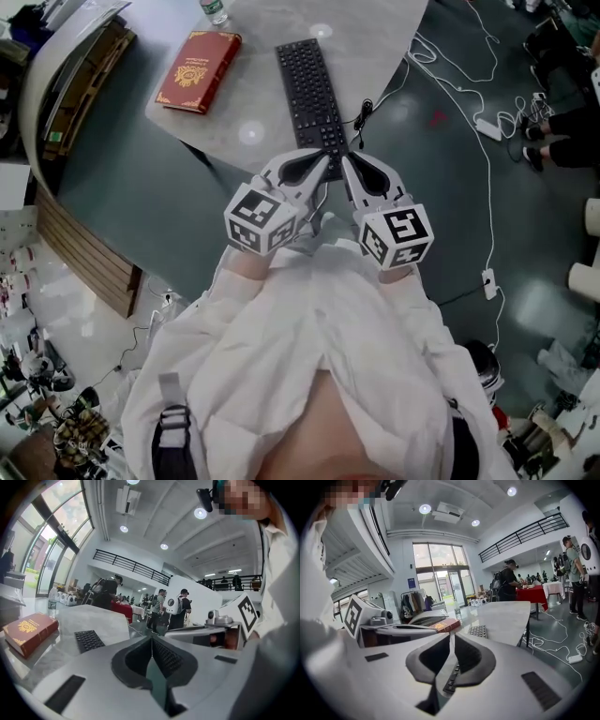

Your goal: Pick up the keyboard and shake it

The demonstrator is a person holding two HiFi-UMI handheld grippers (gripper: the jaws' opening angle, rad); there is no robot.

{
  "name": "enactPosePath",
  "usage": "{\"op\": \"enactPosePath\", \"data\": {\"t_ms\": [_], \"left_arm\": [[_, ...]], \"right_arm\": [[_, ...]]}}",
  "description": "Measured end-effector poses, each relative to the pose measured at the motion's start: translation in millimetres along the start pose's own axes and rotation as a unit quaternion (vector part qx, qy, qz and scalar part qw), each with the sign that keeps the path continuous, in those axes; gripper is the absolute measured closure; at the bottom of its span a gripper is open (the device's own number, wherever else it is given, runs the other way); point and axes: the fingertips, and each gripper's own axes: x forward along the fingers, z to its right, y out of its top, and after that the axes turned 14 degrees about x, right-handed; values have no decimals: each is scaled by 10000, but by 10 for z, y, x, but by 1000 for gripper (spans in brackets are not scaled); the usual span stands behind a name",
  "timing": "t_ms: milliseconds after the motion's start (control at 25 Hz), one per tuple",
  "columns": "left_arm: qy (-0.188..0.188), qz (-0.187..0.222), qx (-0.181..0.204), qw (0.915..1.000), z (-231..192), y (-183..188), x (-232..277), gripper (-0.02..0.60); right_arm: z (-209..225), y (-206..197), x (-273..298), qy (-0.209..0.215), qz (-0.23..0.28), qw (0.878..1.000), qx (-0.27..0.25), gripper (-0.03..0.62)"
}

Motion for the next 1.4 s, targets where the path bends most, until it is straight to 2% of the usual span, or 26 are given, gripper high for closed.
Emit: {"op": "enactPosePath", "data": {"t_ms": [400, 680, 1080, 1400], "left_arm": [[382, -88, -245, 9989, -197, 48, 409, 568], [602, -244, -367, 9972, -198, -62, 535, 568], [747, -429, -553, 9947, -280, -294, 530, 568], [518, -609, -632, 9948, -315, -449, 547, 568]], "right_arm": [[226, 118, 275, 556, -450, 9974, 12, 562], [388, 120, 372, 789, -605, 9950, 78, 562], [538, -84, 486, 782, -870, 9929, 211, 562], [638, -221, 540, 514, -1002, 9929, 378, 562]]}}
